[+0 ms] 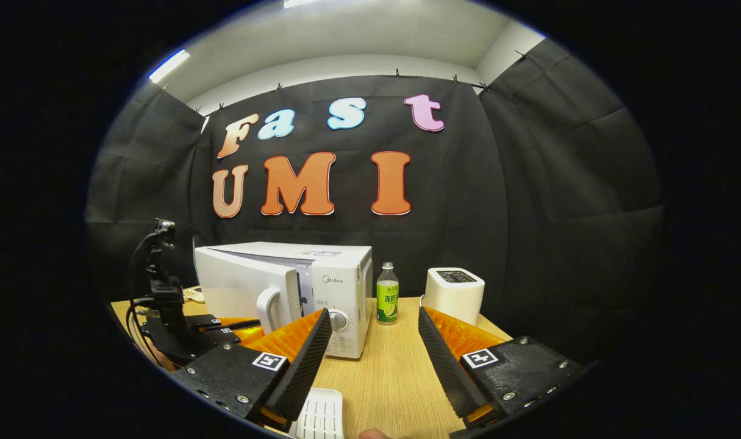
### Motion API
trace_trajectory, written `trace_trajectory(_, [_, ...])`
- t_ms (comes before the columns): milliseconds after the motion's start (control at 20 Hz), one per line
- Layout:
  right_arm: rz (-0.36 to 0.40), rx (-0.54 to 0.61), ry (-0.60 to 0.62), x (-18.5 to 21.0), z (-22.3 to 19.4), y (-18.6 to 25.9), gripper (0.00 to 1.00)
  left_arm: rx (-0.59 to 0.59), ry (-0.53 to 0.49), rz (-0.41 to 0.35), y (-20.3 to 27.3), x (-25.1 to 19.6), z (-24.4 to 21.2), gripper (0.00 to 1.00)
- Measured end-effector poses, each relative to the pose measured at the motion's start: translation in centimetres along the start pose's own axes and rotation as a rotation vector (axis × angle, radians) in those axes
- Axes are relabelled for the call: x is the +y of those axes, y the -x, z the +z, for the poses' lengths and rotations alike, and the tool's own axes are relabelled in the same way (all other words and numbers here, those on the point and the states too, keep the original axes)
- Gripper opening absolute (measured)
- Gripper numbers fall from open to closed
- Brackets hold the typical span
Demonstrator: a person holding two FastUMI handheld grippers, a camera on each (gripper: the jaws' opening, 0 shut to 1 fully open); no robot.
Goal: Open the microwave oven with the left hand, put the food in, and close the microwave oven.
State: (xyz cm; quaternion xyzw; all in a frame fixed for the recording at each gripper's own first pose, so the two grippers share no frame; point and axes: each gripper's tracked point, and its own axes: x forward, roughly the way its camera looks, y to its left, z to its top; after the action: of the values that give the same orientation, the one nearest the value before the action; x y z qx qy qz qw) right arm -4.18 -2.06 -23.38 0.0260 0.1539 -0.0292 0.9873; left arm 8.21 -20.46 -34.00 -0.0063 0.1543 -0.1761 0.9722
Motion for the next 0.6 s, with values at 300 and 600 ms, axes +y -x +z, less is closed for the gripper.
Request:
trace_trajectory(300, [-0.020,0.004,0.025,0.1,-0.1,0.0,0.89,0.009,-0.034,0.058,-3.5,0.4,0.1,0.19])
trace_trajectory(600, [-0.022,0.007,0.040,-0.1,-0.4,-0.3,0.89,0.012,-0.045,0.110,-4.9,0.5,-0.4,0.14])
